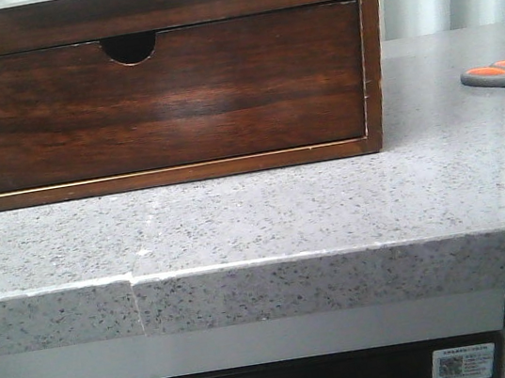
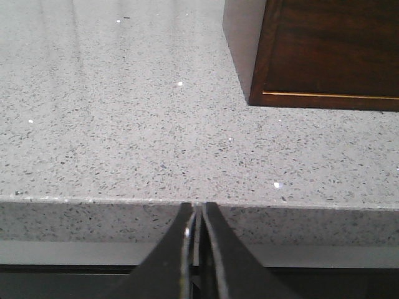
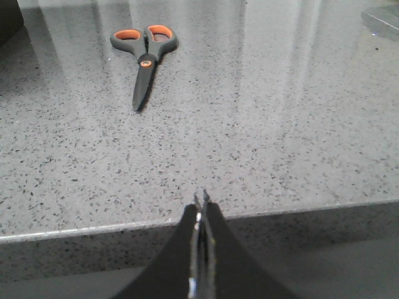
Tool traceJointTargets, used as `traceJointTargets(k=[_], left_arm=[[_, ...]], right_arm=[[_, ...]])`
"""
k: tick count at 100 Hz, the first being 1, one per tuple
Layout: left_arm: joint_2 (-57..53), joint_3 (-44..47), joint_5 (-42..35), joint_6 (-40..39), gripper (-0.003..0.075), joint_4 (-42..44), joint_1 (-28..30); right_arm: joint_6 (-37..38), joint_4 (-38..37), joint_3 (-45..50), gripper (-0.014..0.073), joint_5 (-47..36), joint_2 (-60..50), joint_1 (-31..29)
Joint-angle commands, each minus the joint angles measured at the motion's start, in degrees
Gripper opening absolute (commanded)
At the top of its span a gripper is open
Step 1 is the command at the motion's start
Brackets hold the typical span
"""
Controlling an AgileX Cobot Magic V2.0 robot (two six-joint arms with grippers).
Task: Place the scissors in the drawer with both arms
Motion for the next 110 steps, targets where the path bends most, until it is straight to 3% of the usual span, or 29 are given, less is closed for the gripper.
traceJointTargets(k=[1,91,110], left_arm=[[-1.8,1.3,-1.7,-0.7,-0.0019,0.0,0.3],[-1.8,1.3,-3.2,-0.7,-0.0018,1.2,0.3],[-1.8,1.3,-4.6,-0.7,-0.0019,1.2,0.3]], right_arm=[[-0.4,-0.1,0.7,-0.0071,-1.0,-1.2,-0.2],[-0.4,-0.4,0.7,-0.0071,-1.0,-1.2,-0.2],[-0.4,2.7,0.7,-0.0071,-2.0,-1.2,-0.2]])
